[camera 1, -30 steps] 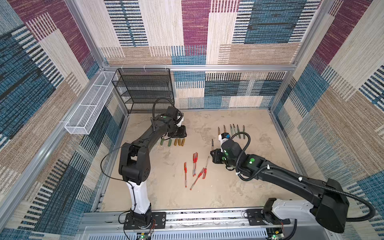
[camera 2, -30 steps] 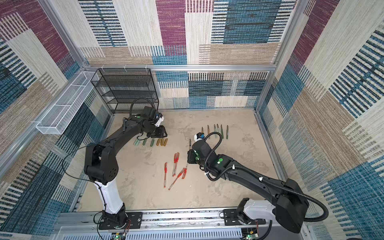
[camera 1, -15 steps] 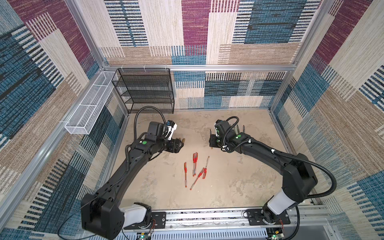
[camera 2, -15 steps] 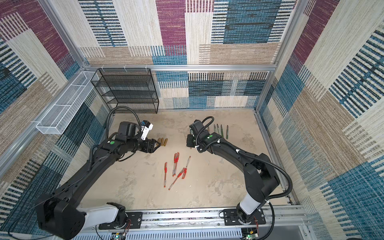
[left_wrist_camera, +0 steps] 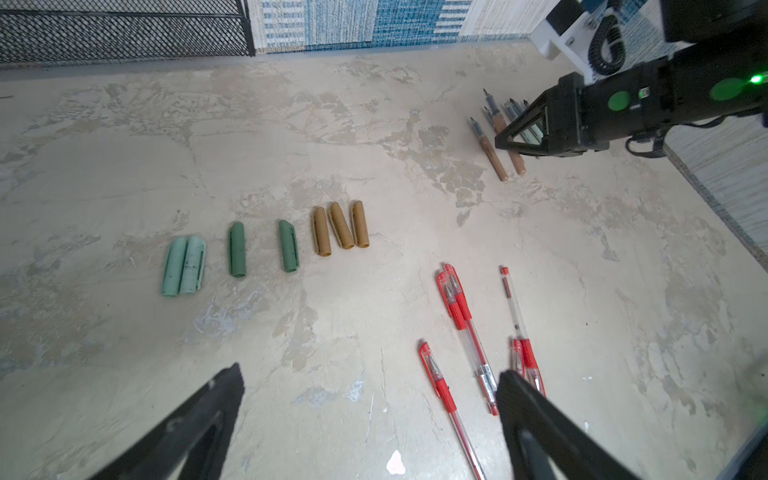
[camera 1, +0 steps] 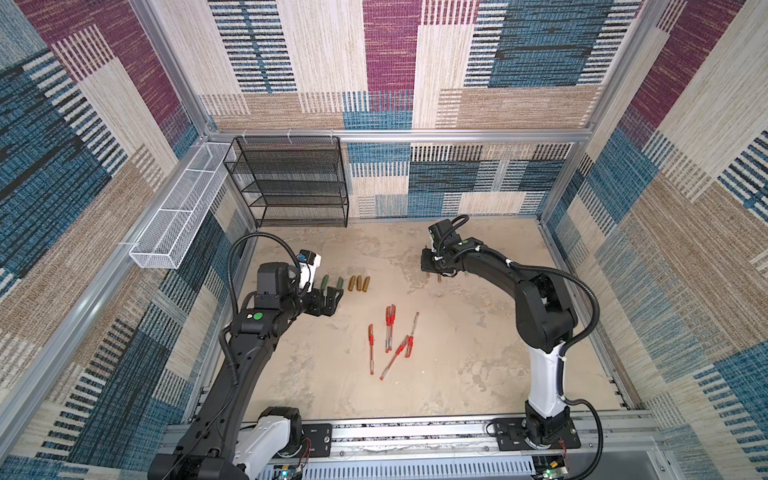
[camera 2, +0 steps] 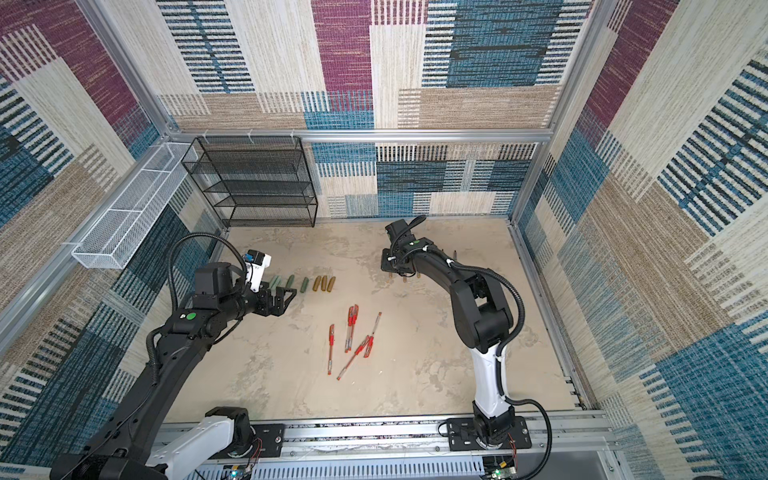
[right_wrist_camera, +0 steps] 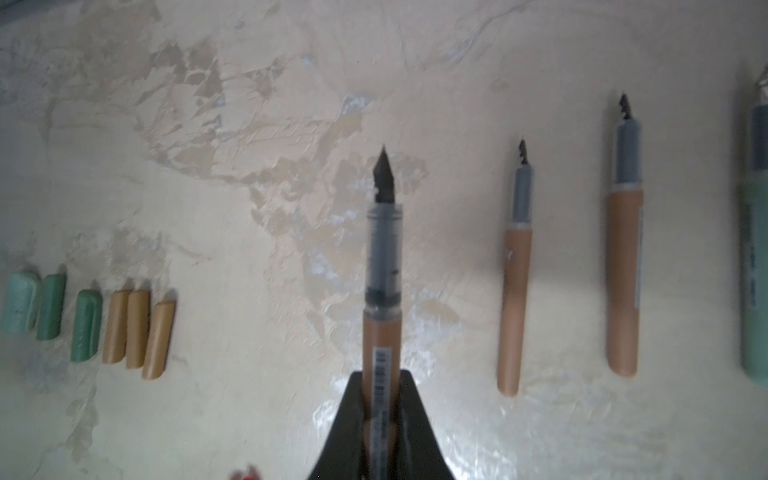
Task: Open the pen caps
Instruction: 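Lay the uncapped tan pen beside the uncapped pens and open the right gripper, then move the open right gripper toward the pile of red pens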
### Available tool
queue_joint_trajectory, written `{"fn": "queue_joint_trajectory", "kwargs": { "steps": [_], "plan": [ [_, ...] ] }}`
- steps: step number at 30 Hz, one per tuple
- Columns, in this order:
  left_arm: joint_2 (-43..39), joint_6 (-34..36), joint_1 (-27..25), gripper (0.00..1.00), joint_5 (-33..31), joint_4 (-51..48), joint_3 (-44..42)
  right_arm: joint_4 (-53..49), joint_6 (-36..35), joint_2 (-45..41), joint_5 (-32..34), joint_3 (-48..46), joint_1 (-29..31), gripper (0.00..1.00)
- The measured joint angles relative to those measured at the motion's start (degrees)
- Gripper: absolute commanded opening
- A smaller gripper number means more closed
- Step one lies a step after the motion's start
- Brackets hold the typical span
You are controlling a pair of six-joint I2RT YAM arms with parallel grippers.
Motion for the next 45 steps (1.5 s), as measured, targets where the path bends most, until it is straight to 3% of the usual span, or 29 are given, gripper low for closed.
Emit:
{"fn": "queue_joint_trajectory", "kwargs": {
  "steps": [9,19,25,35,45],
  "plan": [
    [-0.52,0.20,0.66,0.99,-0.02,1.07,-0.79,-4.22,-1.20,10.12,0.15,10.12,-2.58,0.03],
    [-0.66,0.17,1.14,0.99,-0.17,2.73,-1.60,-5.22,-1.84,13.49,1.53,12.22,-3.82,0.06],
    [-0.66,0.15,1.40,0.99,-0.20,2.89,-1.64,-1.27,-1.77,9.97,1.22,5.60,-3.56,0.07],
    [-0.57,-0.55,2.21,0.99,0.04,2.97,-1.97,-1.25,-0.87,5.55,-0.07,-0.26,-2.91,0.26],
    [-0.81,-1.25,2.99,0.99,0.09,3.08,-2.23,-2.27,-0.74,-4.04,-0.63,-4.98,0.87,0.29]
  ]
}}
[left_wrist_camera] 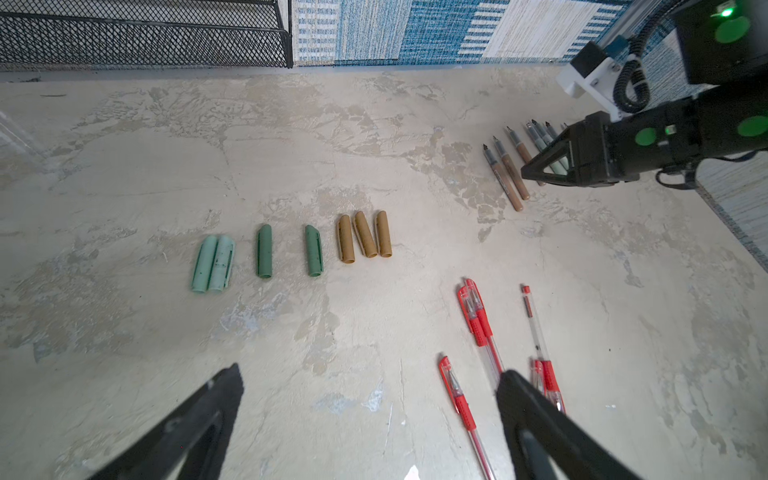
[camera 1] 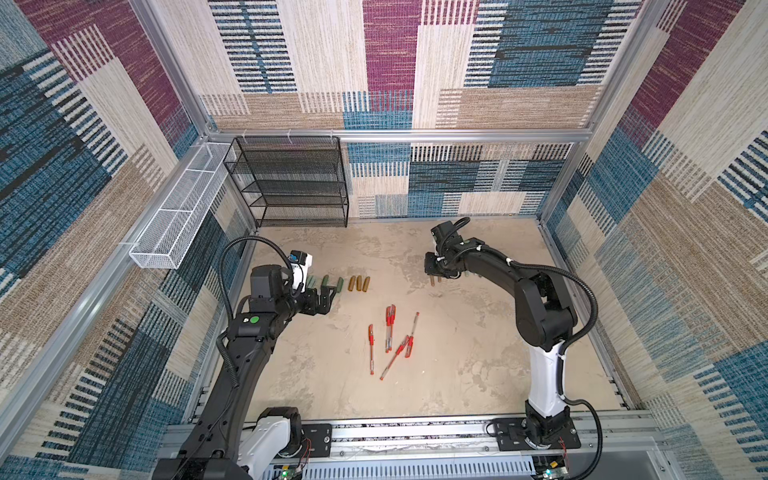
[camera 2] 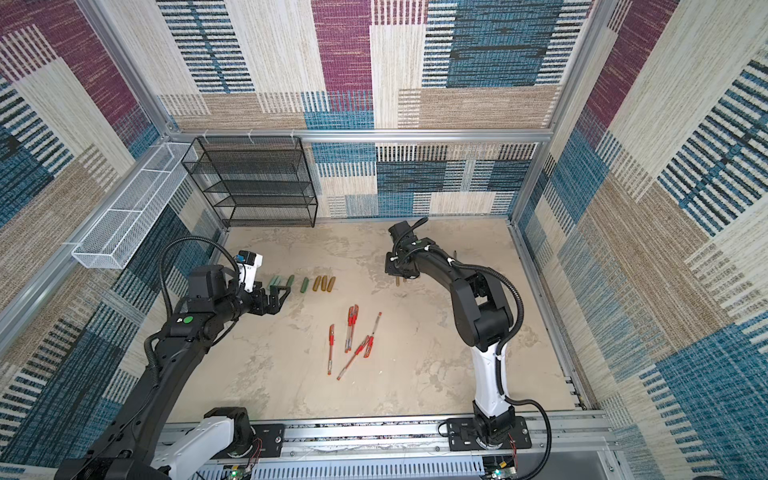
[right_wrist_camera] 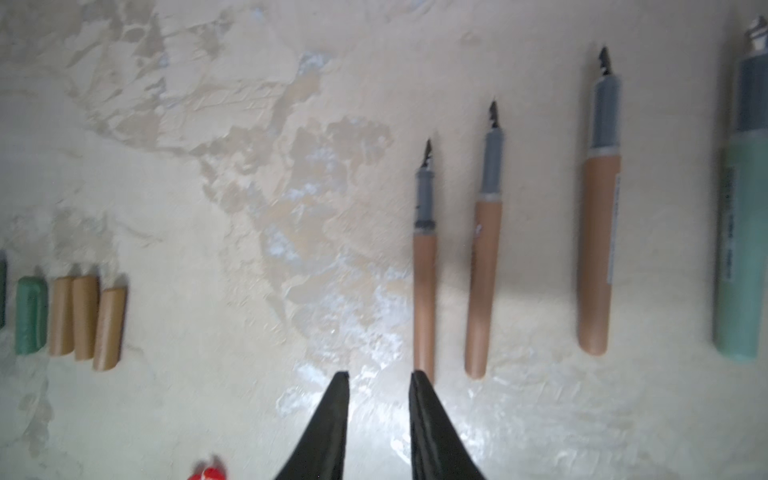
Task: Open the pen caps
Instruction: 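Move the open right gripper toward the pile of red pens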
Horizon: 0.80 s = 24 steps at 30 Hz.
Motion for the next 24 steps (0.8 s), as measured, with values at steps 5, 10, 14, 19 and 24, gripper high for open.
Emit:
{"fn": "queue_joint_trajectory", "kwargs": {
  "steps": [5,10,14,19,24],
  "plan": [
    [-0.02,-0.04,0.13,0.99,0.02,0.07,0.00,1.53,0.50,-3.45,-3.91,-5.88,4.94,0.29],
    [0.15,-0.09,0.48,1.00,0.09,0.15,0.00,2.38,1.75,-3.91,-8.37,-8.57,8.81,0.28],
    [0.26,-0.28,0.76,1.00,0.13,0.28,-0.02,3.48,2.16,-2.12,-10.47,-8.33,10.34,0.28],
    [0.09,-0.28,1.05,1.00,0.13,0.68,-0.35,5.16,2.47,-1.79,-11.98,-12.26,10.95,0.28],
    [0.33,-0.44,1.25,1.00,0.15,0.70,-0.33,7.69,3.19,-5.01,-12.90,-19.39,10.91,0.28]
  ]
}}
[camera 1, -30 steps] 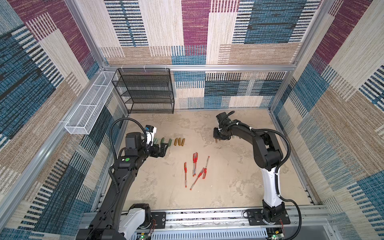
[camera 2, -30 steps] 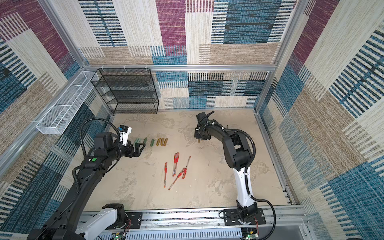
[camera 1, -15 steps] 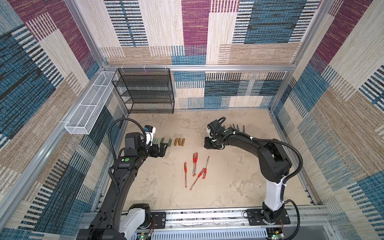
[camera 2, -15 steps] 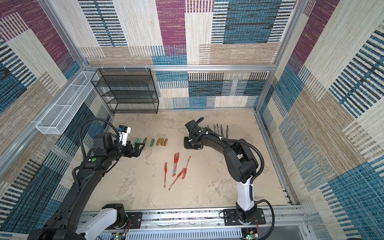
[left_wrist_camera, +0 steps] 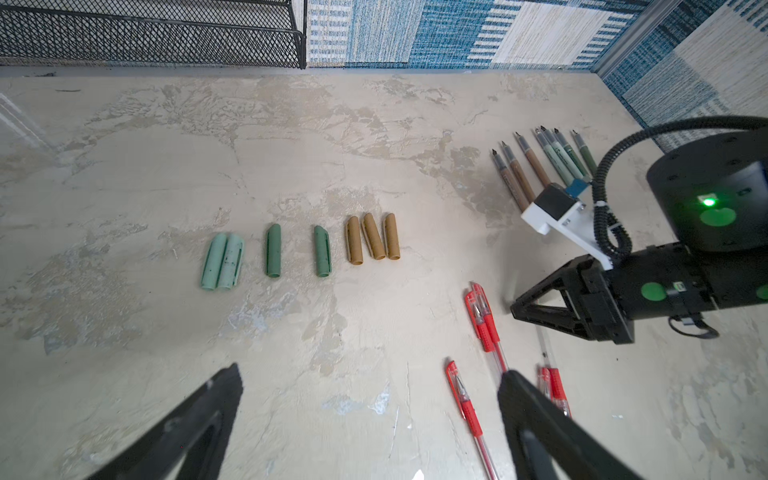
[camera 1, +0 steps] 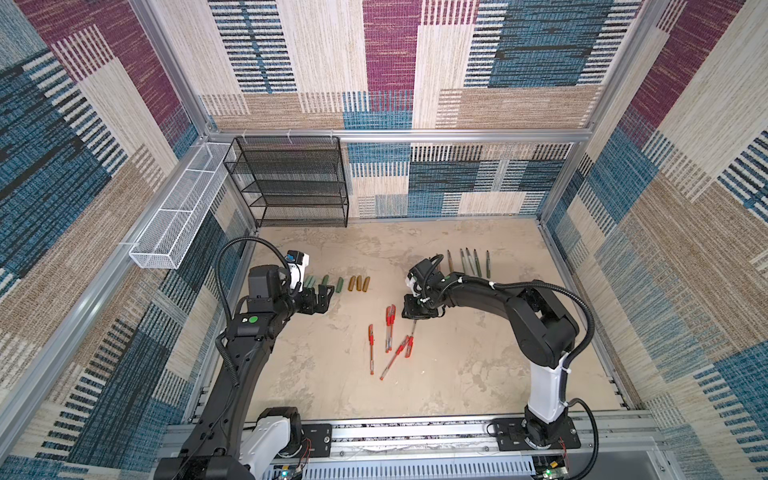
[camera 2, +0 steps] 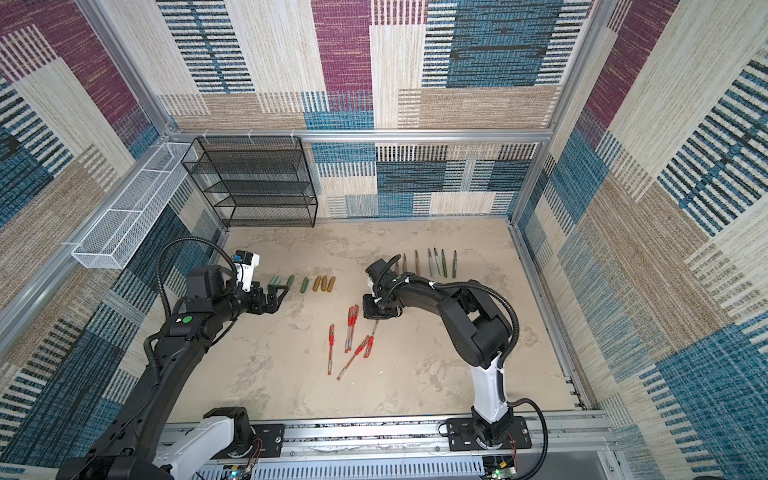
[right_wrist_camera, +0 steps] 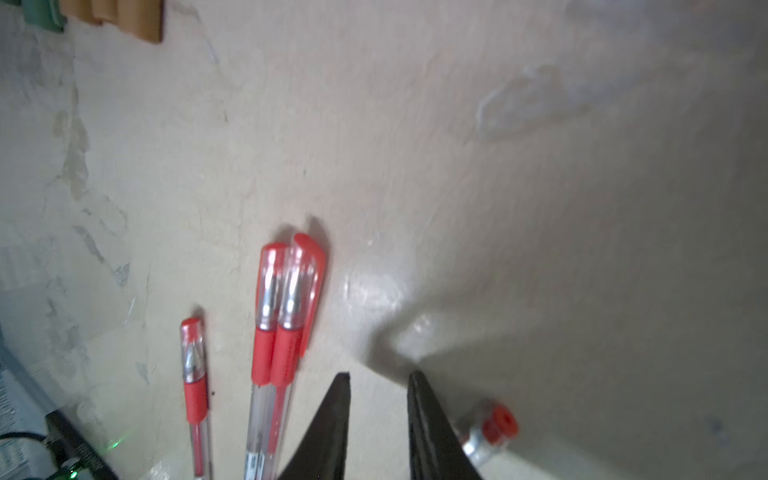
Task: Open the pen caps
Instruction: 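Move the open right gripper toward the pile of red pens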
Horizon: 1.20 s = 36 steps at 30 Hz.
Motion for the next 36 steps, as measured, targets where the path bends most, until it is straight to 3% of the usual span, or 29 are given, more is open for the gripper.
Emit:
{"fn": "queue_joint_trajectory", "kwargs": {
  "steps": [11,18,25,32,36],
  "plan": [
    [0.52,-0.74,0.07,1.00,0.20,0.83,-0.13,7.56,3.98,-12.68,-0.42,-18.51,0.09,0.28],
    [0.90,-0.92,0.37,1.00,0.48,0.83,-0.13,3.30,6.23,-21.88,-0.48,-26.71,0.70,0.28],
    [0.87,-0.92,1.11,1.00,0.46,0.83,-0.13,-5.27,5.42,-27.06,-0.83,-28.76,0.79,0.31],
    [0.96,-0.94,1.33,1.00,0.48,0.83,-0.07,-8.33,-1.77,-29.09,1.33,-24.11,2.38,0.41],
    [1.05,-0.94,1.38,1.00,0.46,0.83,0.00,-8.74,-6.78,-27.45,4.57,-23.02,5.86,0.52]
  ]
}}
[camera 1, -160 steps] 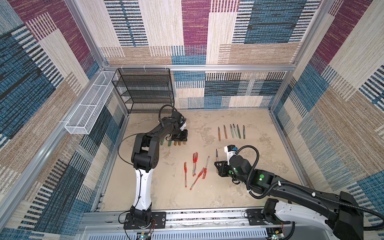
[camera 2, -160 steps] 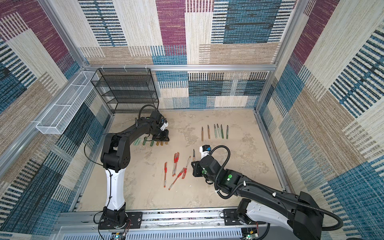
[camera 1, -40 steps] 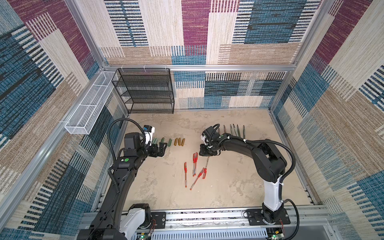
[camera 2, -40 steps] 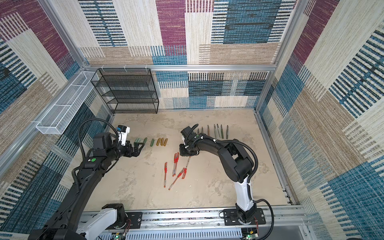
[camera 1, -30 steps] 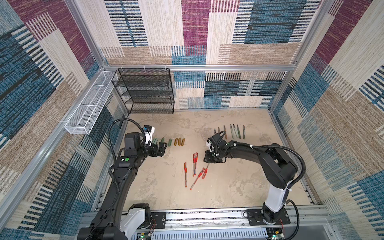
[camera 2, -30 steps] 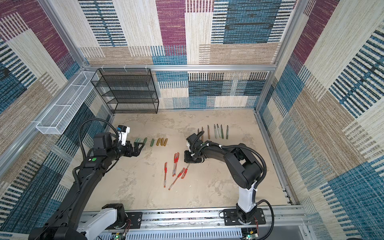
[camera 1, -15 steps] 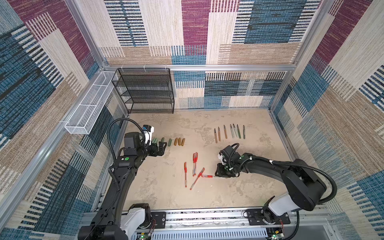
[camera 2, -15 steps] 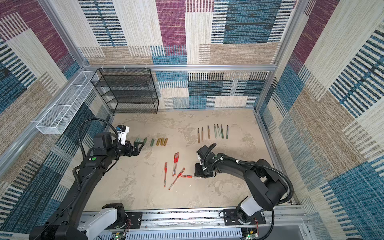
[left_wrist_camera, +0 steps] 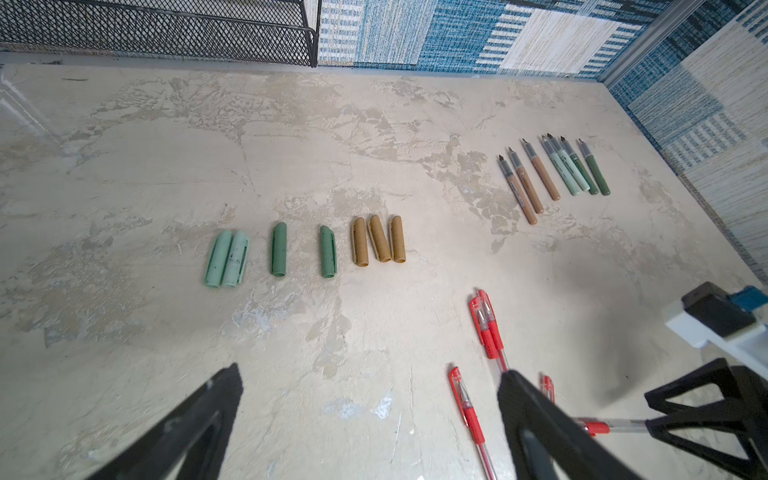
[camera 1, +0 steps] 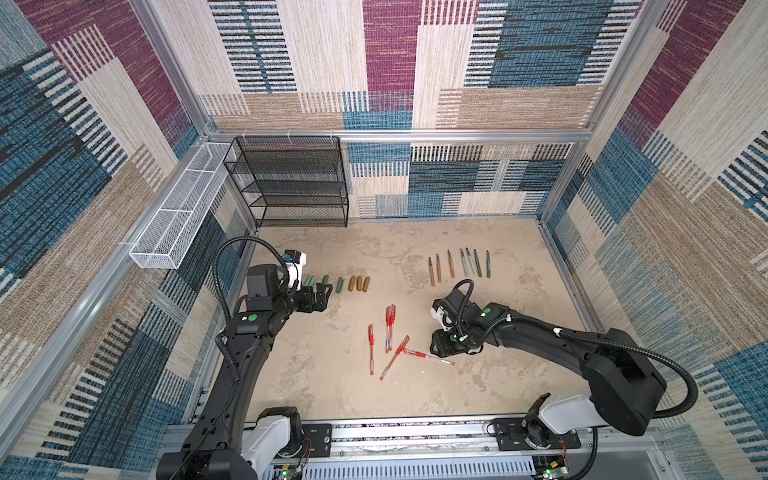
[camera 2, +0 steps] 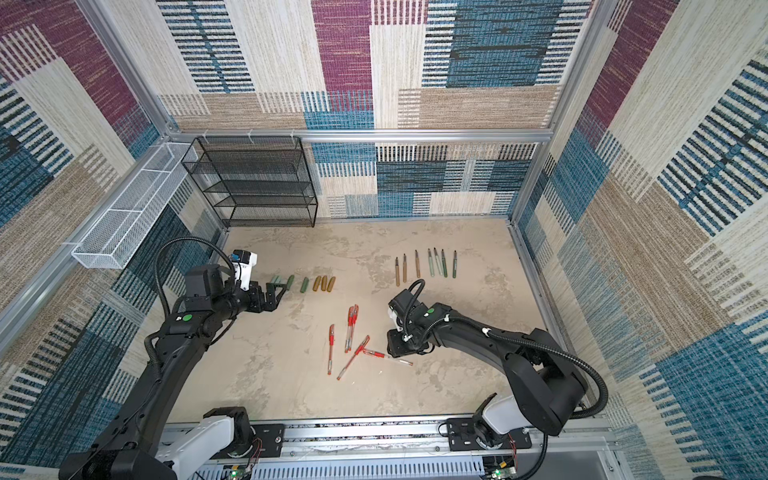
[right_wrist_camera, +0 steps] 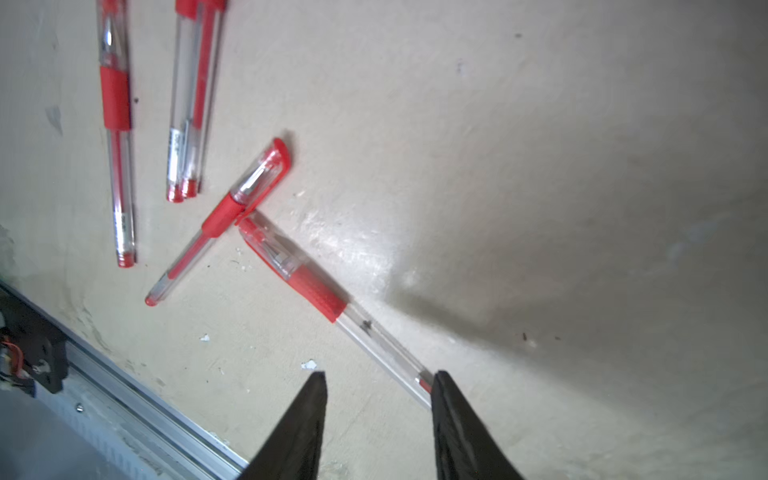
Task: Open the pen caps
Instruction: 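Grasp a red gel pen by its barrel with the right gripper and lift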
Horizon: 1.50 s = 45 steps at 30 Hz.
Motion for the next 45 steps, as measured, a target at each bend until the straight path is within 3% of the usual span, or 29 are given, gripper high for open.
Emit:
{"fn": "queue_joint_trajectory", "kwargs": {
  "steps": [7,15,20,32,40,45],
  "plan": [
    [0.68,0.00,0.11,1.00,0.02,0.04,0.07,1.53,-4.96,1.07,3.43,0.52,4.28,0.51],
    [0.61,-0.02,0.11,1.00,0.02,0.07,0.11,2.03,-6.32,7.91,6.75,2.34,6.27,0.44],
    [0.39,-0.02,0.11,1.00,0.04,0.07,0.11,1.64,-6.21,9.03,8.81,3.04,6.82,0.33],
    [0.66,-0.17,0.11,1.00,0.92,0.28,0.00,2.21,-1.16,8.37,12.26,1.51,6.86,0.06],
    [0.66,-2.12,0.09,0.98,5.27,0.87,0.28,1.55,2.73,5.53,12.39,3.15,6.82,0.02],
    [0.61,-5.29,0.04,0.97,10.49,2.01,0.13,8.39,6.03,1.14,11.17,5.40,6.99,0.03]
  ]
}}
